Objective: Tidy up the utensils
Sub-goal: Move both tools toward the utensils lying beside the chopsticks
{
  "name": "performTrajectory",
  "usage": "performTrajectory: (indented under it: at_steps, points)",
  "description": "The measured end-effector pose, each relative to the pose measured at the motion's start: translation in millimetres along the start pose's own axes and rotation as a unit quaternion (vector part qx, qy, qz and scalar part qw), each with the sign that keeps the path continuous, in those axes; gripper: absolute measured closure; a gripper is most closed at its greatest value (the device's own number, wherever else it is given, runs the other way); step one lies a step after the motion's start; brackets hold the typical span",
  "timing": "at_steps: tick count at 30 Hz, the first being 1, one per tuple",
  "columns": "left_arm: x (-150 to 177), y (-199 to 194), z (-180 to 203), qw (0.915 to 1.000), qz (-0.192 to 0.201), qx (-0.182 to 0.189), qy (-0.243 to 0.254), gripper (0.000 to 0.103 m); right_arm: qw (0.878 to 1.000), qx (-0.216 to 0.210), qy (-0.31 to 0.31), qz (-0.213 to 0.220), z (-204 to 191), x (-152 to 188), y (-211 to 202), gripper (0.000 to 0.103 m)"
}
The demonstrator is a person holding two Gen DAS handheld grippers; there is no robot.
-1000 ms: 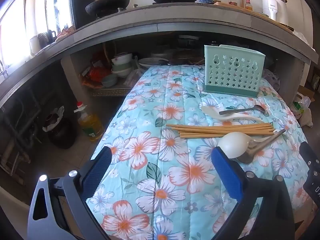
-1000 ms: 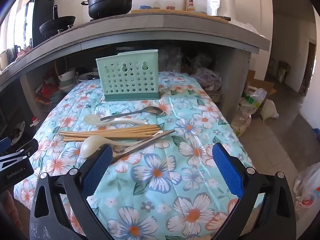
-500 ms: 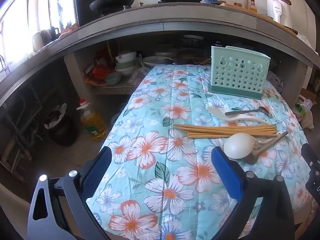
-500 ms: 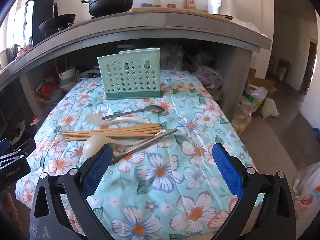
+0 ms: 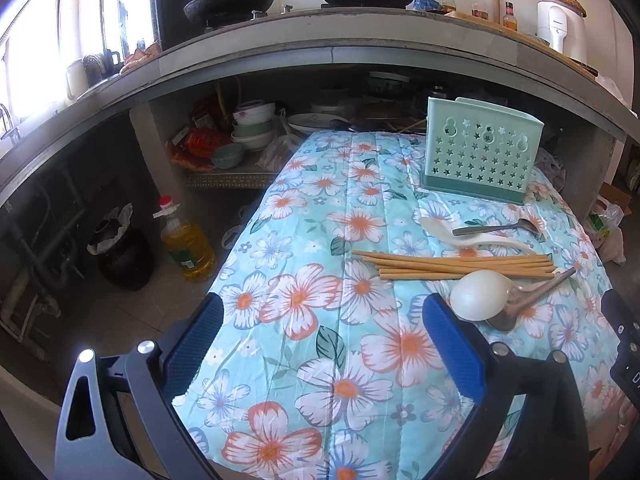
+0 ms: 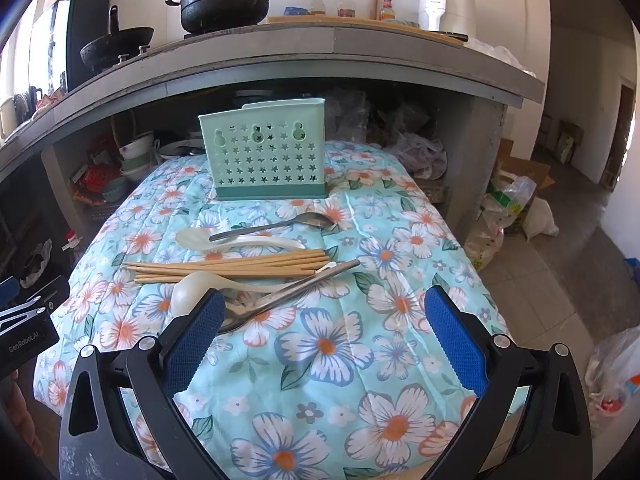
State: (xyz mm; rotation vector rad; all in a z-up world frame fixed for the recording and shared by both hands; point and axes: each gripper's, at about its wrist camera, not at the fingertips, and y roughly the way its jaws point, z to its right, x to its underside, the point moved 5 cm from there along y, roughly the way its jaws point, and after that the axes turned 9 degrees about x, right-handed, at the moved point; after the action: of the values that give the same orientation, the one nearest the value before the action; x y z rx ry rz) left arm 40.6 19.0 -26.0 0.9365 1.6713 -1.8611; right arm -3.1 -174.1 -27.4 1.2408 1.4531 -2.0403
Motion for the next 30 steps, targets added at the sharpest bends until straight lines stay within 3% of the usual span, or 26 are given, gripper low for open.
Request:
performTrajectory:
  at_steps: [18, 30]
  points:
    - [-5, -3, -4, 1.0000, 0.004, 0.001, 0.001, 0.006, 1.000, 0.003, -0.001, 0.003, -1, -2, -1, 0.008]
    - [-6, -1, -3, 0.9994, 0.013, 0.029, -0.012, 0.006, 1.000, 0.009, -0.002, 0.012, 3, -2, -1, 0.008]
